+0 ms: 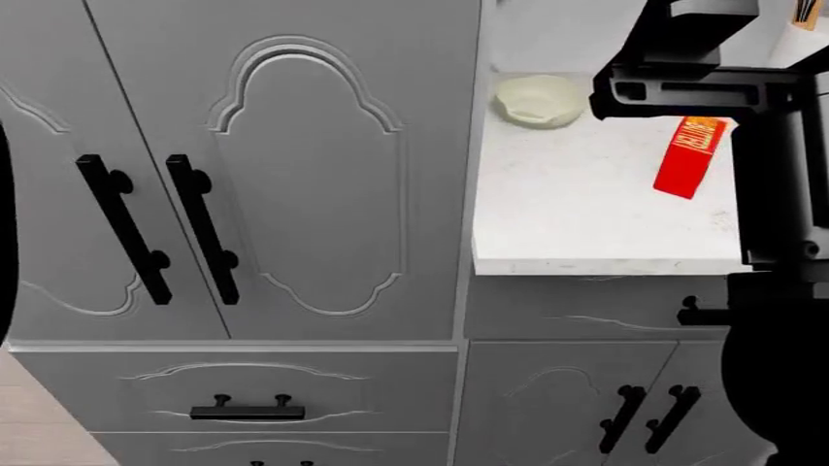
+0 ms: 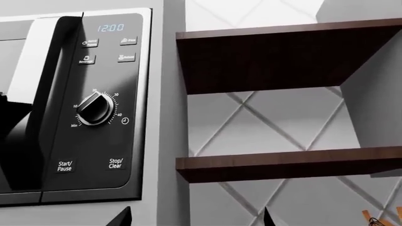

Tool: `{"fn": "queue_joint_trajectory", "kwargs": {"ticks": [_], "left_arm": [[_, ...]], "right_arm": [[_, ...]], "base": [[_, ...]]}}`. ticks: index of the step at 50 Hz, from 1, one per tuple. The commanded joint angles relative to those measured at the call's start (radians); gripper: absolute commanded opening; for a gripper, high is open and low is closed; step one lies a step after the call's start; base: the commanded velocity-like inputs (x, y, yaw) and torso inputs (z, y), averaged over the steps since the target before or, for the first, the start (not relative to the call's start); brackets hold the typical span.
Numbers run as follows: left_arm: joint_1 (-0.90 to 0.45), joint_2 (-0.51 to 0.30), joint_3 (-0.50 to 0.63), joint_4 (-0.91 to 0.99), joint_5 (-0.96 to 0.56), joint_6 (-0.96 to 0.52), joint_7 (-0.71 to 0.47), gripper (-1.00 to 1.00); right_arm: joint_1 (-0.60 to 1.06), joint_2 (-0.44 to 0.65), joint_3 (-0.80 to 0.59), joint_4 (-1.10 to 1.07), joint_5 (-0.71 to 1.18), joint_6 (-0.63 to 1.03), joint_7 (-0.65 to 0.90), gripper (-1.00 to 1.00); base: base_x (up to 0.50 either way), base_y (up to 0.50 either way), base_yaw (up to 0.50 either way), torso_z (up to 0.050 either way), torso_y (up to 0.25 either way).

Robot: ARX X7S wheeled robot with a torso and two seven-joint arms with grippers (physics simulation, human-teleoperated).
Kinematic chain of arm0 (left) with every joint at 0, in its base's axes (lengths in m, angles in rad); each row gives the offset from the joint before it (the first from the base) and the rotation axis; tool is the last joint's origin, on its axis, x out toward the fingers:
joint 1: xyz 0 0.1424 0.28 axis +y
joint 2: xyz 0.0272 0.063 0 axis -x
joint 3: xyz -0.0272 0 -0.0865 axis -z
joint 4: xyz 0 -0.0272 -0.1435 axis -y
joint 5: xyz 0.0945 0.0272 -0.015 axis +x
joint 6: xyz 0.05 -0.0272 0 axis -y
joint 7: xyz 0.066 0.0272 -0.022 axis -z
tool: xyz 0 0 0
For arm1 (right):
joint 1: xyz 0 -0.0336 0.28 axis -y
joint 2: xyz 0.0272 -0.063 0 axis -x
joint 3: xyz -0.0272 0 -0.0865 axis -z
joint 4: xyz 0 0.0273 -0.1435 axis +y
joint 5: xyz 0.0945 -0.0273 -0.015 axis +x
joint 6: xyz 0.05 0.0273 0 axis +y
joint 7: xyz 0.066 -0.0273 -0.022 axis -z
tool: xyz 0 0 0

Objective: Open the microwave door

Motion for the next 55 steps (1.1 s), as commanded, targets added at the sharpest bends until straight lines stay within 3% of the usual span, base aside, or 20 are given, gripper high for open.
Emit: {"fn": "queue_joint_trajectory", "kwargs": {"ticks": [1, 21, 37, 38, 47, 55], "left_arm": [[-0.067, 0.041, 0.034, -0.187, 0.043, 0.099, 0.036, 1.0], [-0.174, 0.116, 0.078, -0.56, 0.111, 0.311, 0.115, 1.0], [-0.327, 0.221, 0.11, -0.97, 0.158, 0.537, 0.194, 1.0], [-0.327, 0.221, 0.108, -0.972, 0.158, 0.542, 0.19, -1.0], [-0.304, 0.202, 0.095, -0.917, 0.146, 0.528, 0.179, -1.0], [-0.174, 0.076, 0.063, -0.436, 0.068, 0.261, 0.129, -1.0]], "right_arm": [[0.001, 0.013, 0.0, 0.004, 0.019, -0.005, 0.016, 1.0], [0.021, 0.037, -0.005, 0.015, 0.044, -0.006, 0.041, 1.0], [0.019, 0.051, 0.009, 0.006, 0.077, 0.0, 0.063, 1.0], [0.017, 0.051, 0.009, 0.006, 0.079, -0.001, 0.064, 1.0], [0.011, 0.059, 0.004, 0.009, 0.087, -0.012, 0.076, 1.0], [0.017, 0.066, 0.013, 0.003, 0.109, -0.006, 0.091, 1.0]], "base": [[0.0, 0.0, 0.0, 0.0, 0.0], [0.0, 0.0, 0.0, 0.0, 0.0], [0.0, 0.0, 0.0, 0.0, 0.0], [0.0, 0.0, 0.0, 0.0, 0.0], [0.0, 0.0, 0.0, 0.0, 0.0], [0.0, 0.0, 0.0, 0.0, 0.0]]}}
